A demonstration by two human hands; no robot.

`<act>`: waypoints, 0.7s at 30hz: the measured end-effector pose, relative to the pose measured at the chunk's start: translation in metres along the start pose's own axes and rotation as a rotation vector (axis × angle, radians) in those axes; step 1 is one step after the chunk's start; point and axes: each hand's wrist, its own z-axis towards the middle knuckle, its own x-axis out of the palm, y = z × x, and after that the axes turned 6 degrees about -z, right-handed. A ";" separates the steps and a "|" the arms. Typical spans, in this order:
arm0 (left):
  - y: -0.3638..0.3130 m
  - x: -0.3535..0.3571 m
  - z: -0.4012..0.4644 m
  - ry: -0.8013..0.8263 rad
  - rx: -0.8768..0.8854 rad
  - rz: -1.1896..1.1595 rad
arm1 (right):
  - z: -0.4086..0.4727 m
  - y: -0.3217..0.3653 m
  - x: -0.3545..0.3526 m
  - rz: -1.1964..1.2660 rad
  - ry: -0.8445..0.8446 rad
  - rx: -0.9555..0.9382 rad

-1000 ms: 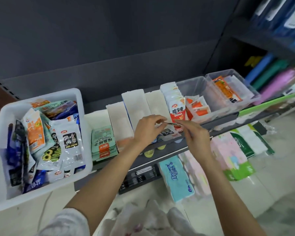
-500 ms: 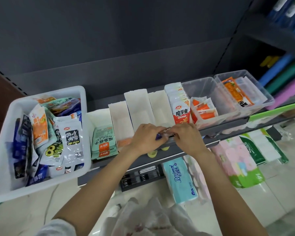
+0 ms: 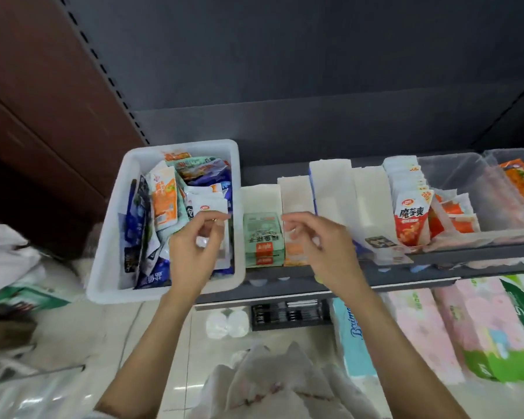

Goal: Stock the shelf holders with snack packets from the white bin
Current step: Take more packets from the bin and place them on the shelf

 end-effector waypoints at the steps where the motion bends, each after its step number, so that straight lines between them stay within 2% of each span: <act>1: 0.014 -0.017 0.003 0.010 -0.020 0.068 | 0.006 0.007 0.018 -0.050 0.068 -0.040; 6: 0.083 -0.063 0.017 0.235 -0.115 0.577 | 0.037 0.028 0.108 -0.309 0.356 -0.152; 10: 0.097 -0.048 0.031 0.375 -0.170 0.663 | 0.063 0.035 0.169 -0.595 0.491 -0.035; 13: 0.103 -0.039 0.039 0.349 -0.180 0.622 | 0.074 0.041 0.191 -0.831 0.557 0.105; 15: 0.106 -0.039 0.039 0.318 -0.188 0.586 | 0.078 0.043 0.200 -0.876 0.536 0.160; 17: 0.111 -0.041 0.037 0.301 -0.188 0.527 | 0.082 0.040 0.207 -0.877 0.433 0.182; 19: 0.117 -0.044 0.036 0.314 -0.201 0.482 | 0.085 0.037 0.211 -0.844 0.340 0.187; 21: 0.119 -0.046 0.037 0.326 -0.227 0.444 | 0.087 0.037 0.210 -0.765 0.334 0.207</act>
